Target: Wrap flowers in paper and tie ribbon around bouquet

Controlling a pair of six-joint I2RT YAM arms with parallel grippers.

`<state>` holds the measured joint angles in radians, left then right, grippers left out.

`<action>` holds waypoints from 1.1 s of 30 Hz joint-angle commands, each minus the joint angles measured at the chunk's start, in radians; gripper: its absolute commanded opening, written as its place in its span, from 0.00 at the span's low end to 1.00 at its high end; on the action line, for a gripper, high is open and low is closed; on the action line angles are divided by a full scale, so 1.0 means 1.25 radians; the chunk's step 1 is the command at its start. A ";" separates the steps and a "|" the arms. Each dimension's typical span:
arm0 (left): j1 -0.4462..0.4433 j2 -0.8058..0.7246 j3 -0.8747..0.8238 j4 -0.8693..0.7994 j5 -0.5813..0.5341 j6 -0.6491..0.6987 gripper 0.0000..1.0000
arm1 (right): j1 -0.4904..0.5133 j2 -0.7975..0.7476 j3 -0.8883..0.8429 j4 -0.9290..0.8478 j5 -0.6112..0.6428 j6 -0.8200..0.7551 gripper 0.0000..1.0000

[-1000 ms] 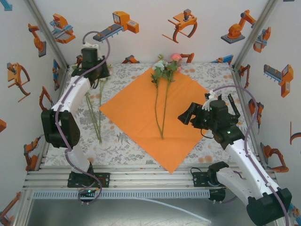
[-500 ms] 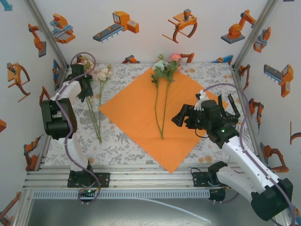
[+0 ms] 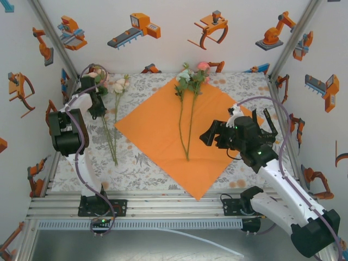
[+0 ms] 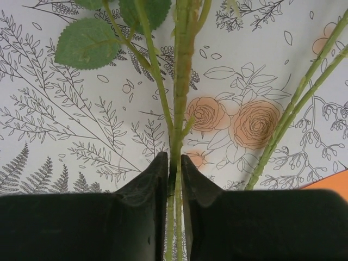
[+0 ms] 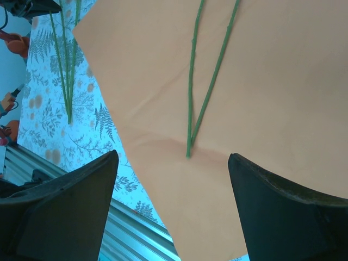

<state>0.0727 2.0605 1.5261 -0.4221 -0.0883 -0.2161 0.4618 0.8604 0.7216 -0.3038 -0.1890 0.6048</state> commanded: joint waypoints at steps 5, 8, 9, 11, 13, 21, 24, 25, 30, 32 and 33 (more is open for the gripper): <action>0.001 -0.101 0.015 -0.021 0.007 0.012 0.00 | 0.006 0.001 0.020 -0.005 0.010 -0.008 0.75; -0.007 -0.153 0.008 -0.012 0.030 0.001 0.00 | 0.006 -0.001 0.023 -0.006 0.007 -0.008 0.75; -0.011 -0.173 0.008 -0.009 0.041 -0.002 0.00 | 0.006 0.000 0.022 -0.001 0.000 -0.008 0.75; -0.028 -0.217 0.008 -0.002 0.065 -0.013 0.00 | 0.006 0.003 0.021 0.015 -0.023 -0.011 0.75; -0.046 -0.256 0.000 0.019 0.099 -0.035 0.00 | 0.007 0.009 0.019 0.034 -0.047 -0.010 0.75; -0.199 -0.333 -0.064 0.245 0.256 -0.218 0.00 | 0.026 0.033 0.002 0.164 -0.166 0.016 0.74; -0.289 -0.296 -0.042 0.301 0.239 -0.247 0.00 | 0.035 0.026 -0.003 0.170 -0.158 0.019 0.74; -0.319 -0.273 -0.026 0.314 0.233 -0.254 0.00 | 0.036 0.021 -0.004 0.167 -0.153 0.019 0.74; -0.419 -0.129 0.064 0.355 0.226 -0.330 0.00 | 0.036 0.006 -0.004 0.138 -0.134 0.019 0.74; -0.452 -0.076 0.088 0.391 0.221 -0.349 0.00 | 0.037 0.000 -0.004 0.131 -0.131 0.019 0.74; -0.468 -0.044 0.113 0.394 0.223 -0.352 0.00 | 0.037 -0.003 -0.004 0.125 -0.129 0.019 0.74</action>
<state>-0.4824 1.9457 1.6070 -0.0097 0.1833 -0.5850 0.4999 0.8791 0.7208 -0.1444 -0.3573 0.6178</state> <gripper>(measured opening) 0.017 0.743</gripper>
